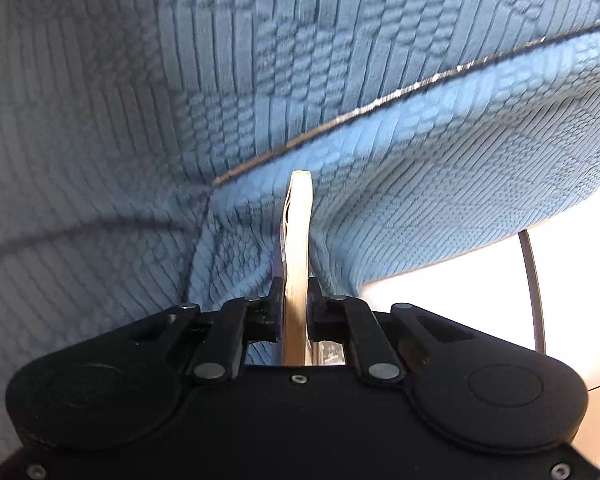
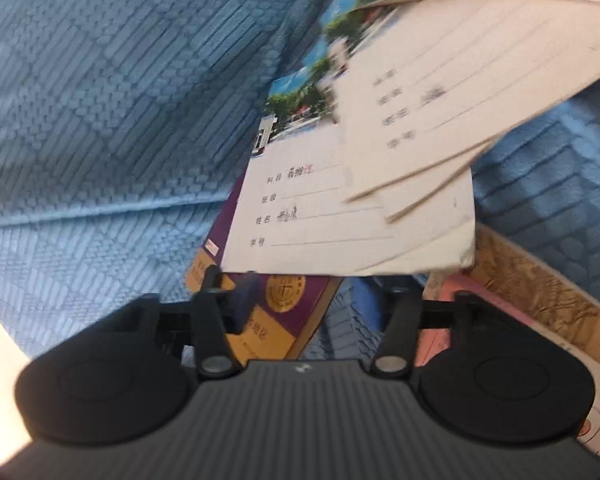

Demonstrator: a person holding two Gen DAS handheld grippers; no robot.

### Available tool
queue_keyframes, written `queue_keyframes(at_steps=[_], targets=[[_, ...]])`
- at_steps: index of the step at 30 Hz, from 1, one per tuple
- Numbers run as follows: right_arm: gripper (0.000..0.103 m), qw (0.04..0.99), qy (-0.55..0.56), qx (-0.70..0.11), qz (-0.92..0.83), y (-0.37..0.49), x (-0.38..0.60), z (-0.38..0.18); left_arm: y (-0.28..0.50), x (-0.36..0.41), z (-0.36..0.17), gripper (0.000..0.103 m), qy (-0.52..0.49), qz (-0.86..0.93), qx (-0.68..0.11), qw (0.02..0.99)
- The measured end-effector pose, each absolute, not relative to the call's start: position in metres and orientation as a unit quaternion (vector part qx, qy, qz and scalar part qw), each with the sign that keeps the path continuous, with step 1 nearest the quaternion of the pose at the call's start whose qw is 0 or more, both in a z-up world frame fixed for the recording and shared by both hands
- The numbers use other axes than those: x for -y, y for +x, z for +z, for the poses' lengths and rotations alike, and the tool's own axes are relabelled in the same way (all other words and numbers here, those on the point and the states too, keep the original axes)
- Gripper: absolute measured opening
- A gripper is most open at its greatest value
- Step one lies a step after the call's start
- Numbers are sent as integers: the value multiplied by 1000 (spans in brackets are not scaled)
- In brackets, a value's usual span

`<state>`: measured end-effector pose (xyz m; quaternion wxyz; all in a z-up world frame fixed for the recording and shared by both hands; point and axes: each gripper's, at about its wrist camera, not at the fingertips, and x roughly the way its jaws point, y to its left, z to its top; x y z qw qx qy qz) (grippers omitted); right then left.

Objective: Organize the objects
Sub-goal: 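Carry the purple book upright in the left tool, letting the envelopes slide off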

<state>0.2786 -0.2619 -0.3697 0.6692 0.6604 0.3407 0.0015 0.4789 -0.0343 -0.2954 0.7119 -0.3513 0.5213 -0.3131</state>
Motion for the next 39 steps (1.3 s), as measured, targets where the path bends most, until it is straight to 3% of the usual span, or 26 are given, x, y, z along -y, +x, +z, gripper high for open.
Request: queue_keyframes(at_steps=[19, 33, 39], targets=[[50, 655, 691, -296, -72, 282, 258, -387, 454, 12, -270, 7, -323, -310, -497, 743], [52, 615, 726, -309, 17, 269, 226, -376, 438, -12, -243, 7, -316, -295, -472, 768], [49, 587, 751, -303, -12, 276, 233, -389, 434, -14, -244, 8, -316, -296, -474, 767]])
